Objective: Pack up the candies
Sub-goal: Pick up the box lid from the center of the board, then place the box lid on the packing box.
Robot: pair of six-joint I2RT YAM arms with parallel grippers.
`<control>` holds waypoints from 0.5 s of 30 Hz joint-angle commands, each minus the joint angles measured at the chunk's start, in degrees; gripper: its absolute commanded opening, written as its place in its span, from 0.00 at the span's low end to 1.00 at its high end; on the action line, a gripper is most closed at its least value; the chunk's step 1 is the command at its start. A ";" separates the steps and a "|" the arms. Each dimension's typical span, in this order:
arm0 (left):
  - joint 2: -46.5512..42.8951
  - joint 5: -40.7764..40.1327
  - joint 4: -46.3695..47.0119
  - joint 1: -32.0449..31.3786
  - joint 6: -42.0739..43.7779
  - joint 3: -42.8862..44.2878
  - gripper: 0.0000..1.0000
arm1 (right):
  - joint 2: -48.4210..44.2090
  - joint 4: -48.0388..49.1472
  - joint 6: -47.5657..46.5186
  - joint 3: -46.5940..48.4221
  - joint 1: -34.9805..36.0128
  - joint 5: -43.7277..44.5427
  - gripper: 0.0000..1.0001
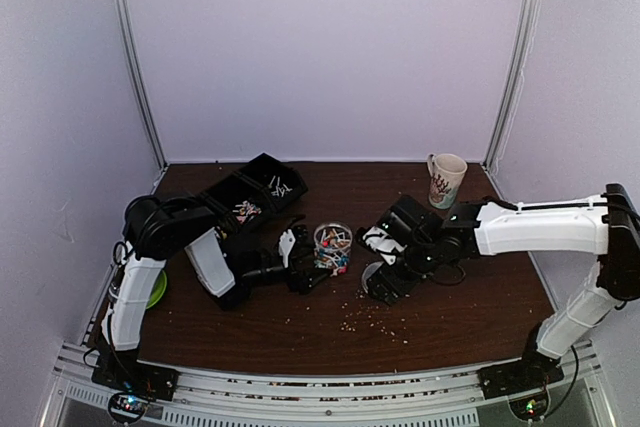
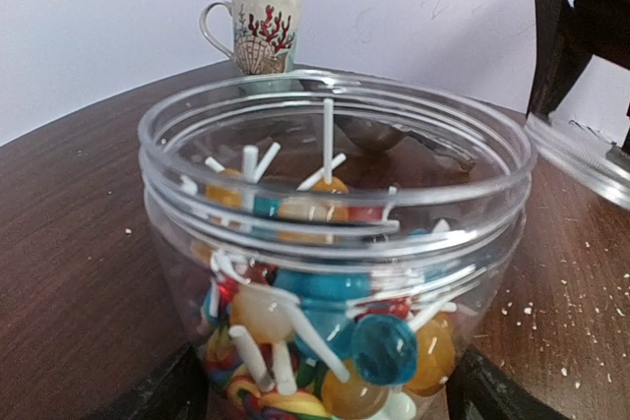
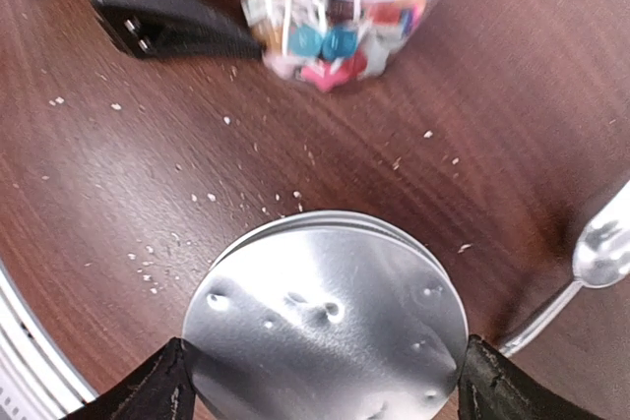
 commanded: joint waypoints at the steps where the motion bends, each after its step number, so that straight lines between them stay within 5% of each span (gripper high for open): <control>1: 1.23 5.29 -2.49 -0.92 1.16 2.17 0.84 | -4.76 -3.73 -2.00 2.56 -0.32 2.14 0.89; 15: 0.36 8.75 -12.24 -6.19 10.19 5.33 0.84 | -2.31 -3.27 -6.27 11.00 -0.31 -5.53 0.91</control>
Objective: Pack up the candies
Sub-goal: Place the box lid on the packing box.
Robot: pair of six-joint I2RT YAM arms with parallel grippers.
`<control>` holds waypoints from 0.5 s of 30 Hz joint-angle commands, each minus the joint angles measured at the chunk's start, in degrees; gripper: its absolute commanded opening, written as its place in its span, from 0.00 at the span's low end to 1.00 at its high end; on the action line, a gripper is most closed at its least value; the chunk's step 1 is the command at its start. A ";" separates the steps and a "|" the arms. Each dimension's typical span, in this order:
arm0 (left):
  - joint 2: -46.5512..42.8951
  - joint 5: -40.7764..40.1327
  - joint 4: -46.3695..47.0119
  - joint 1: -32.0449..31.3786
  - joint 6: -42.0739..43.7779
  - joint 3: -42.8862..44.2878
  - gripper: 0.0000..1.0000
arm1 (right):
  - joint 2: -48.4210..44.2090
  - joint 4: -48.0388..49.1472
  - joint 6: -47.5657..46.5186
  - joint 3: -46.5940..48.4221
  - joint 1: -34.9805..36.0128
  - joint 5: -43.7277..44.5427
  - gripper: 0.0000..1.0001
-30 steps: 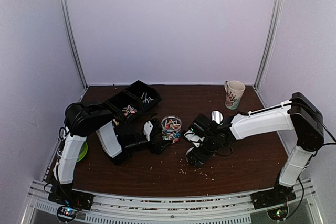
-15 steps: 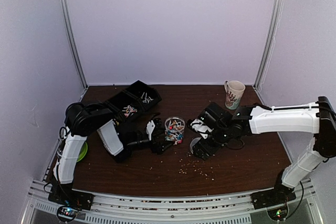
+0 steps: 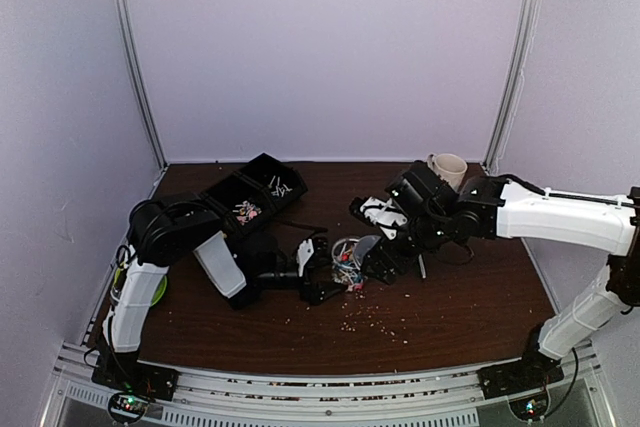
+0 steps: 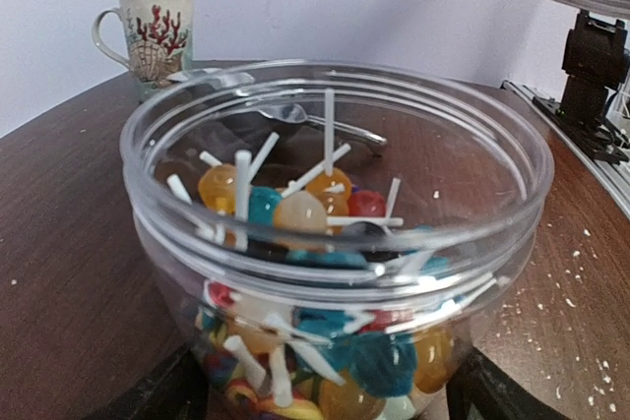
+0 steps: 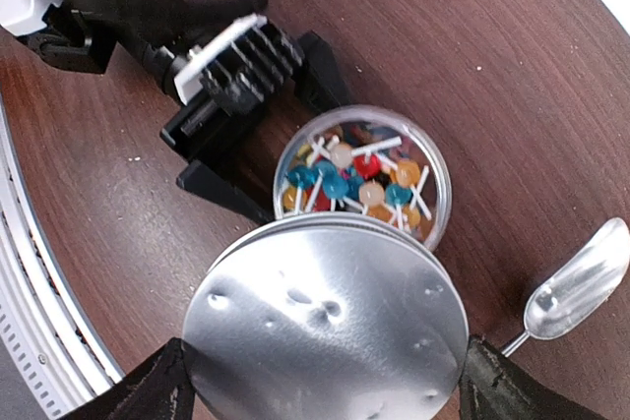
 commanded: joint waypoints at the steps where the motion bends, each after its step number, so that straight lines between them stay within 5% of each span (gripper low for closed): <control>1: 0.15 1.78 -5.12 -2.15 4.85 0.91 0.84 | 3.18 0.57 -1.49 3.36 -0.29 -4.23 0.91; 15: 0.14 -0.77 -3.39 -2.27 4.57 0.30 0.93 | 9.66 -0.64 -0.55 6.83 -0.66 0.68 0.91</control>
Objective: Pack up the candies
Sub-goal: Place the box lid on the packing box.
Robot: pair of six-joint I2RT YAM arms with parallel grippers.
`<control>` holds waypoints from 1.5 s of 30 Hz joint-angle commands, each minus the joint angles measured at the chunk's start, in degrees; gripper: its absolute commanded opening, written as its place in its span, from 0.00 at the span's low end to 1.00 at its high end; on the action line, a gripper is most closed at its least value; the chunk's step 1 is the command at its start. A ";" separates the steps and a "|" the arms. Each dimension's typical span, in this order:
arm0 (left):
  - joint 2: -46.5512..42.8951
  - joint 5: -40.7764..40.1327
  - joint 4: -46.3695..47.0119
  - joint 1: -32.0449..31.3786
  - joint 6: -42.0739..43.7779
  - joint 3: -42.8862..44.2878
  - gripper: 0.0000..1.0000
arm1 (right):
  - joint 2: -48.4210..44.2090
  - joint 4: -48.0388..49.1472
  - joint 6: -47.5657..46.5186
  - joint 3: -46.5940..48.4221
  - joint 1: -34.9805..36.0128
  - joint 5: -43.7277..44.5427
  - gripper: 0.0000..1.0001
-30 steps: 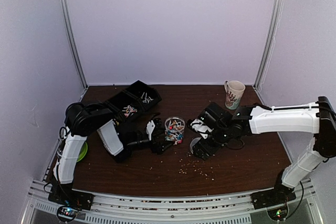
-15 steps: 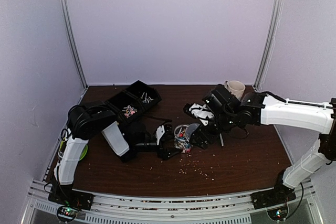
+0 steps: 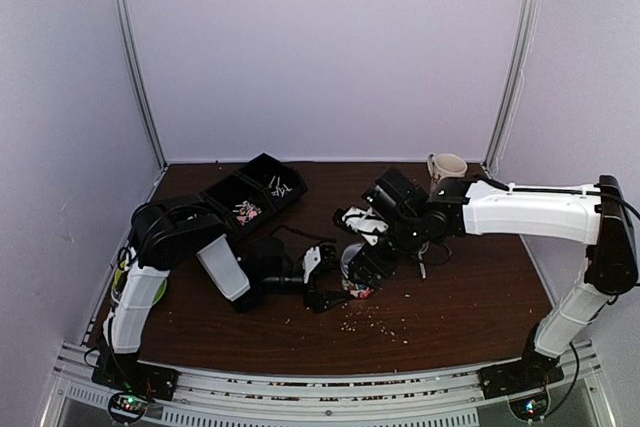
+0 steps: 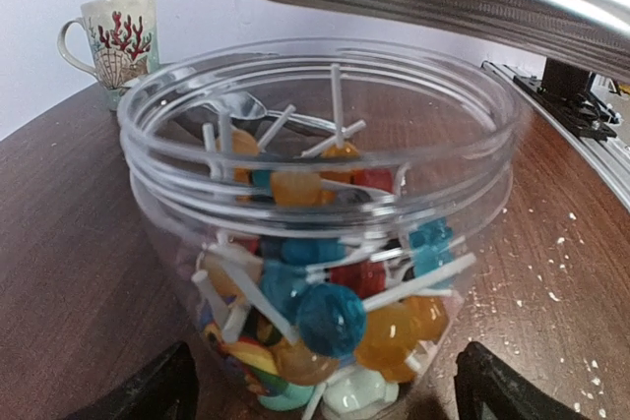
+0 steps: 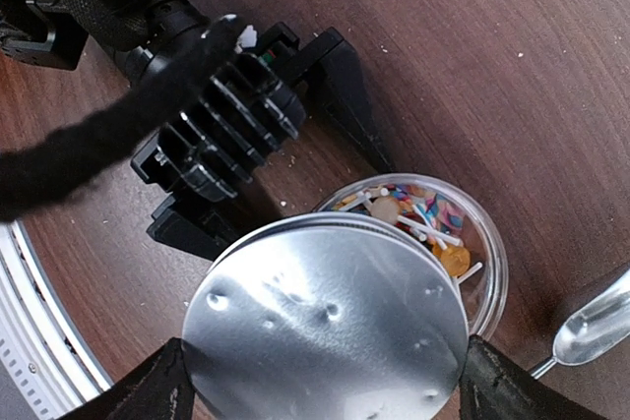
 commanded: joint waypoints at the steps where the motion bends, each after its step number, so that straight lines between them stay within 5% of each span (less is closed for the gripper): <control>1: 0.28 -1.48 -0.89 -0.09 0.72 -0.29 0.95 | 0.42 -0.62 0.55 2.65 -0.66 3.80 0.91; 33: 0.23 -2.82 -0.44 0.02 0.55 -0.52 0.98 | 6.36 -1.22 0.69 5.65 -2.98 1.55 0.91; 45: 0.93 -2.78 0.58 0.01 -0.32 0.30 0.98 | 4.62 -0.85 0.61 4.83 -3.05 1.15 0.99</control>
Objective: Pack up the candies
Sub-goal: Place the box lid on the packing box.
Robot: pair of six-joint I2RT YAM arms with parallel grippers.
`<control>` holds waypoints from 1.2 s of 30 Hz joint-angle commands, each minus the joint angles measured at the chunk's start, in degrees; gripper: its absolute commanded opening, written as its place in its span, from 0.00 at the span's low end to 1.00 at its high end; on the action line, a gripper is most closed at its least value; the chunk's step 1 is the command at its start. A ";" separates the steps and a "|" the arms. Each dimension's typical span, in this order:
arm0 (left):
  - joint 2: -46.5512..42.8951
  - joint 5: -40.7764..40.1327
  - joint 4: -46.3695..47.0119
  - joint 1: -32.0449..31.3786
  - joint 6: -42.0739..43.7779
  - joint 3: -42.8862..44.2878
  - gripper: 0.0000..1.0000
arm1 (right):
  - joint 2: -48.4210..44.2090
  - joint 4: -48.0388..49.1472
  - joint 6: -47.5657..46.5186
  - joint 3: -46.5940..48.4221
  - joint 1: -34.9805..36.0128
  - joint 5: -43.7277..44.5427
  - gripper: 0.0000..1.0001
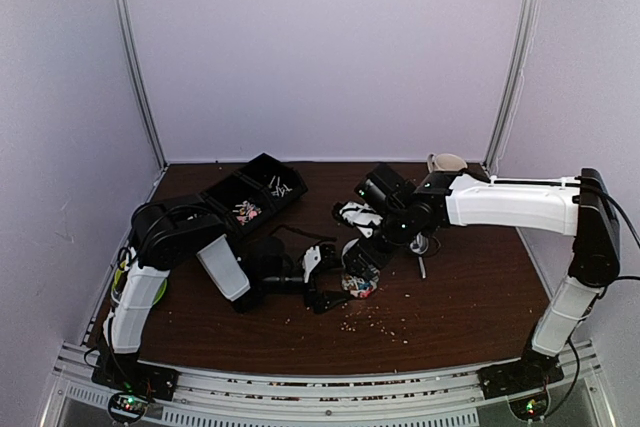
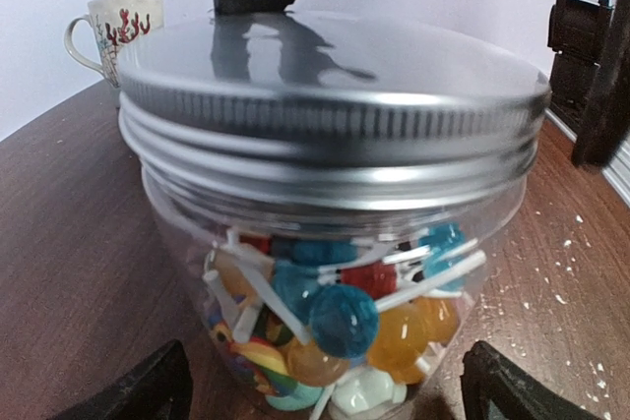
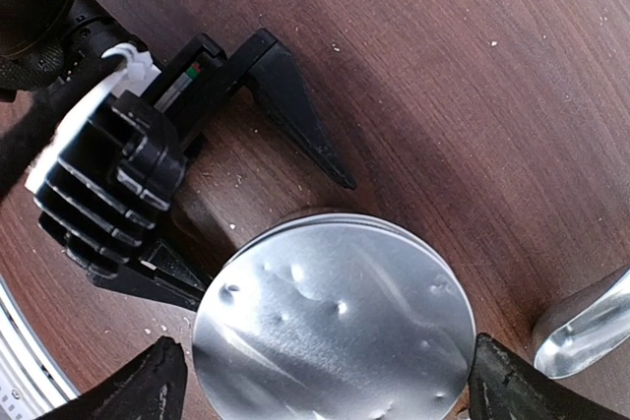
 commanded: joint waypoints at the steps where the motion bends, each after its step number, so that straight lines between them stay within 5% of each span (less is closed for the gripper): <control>1: 1.04 -0.90 0.04 0.01 0.16 0.75 0.98 | -1.46 -0.02 0.25 0.48 -0.46 -0.91 0.99; 36: 6.09 6.95 -3.61 0.01 0.37 9.49 0.95 | -13.79 3.05 2.22 -8.21 -6.75 -5.97 1.00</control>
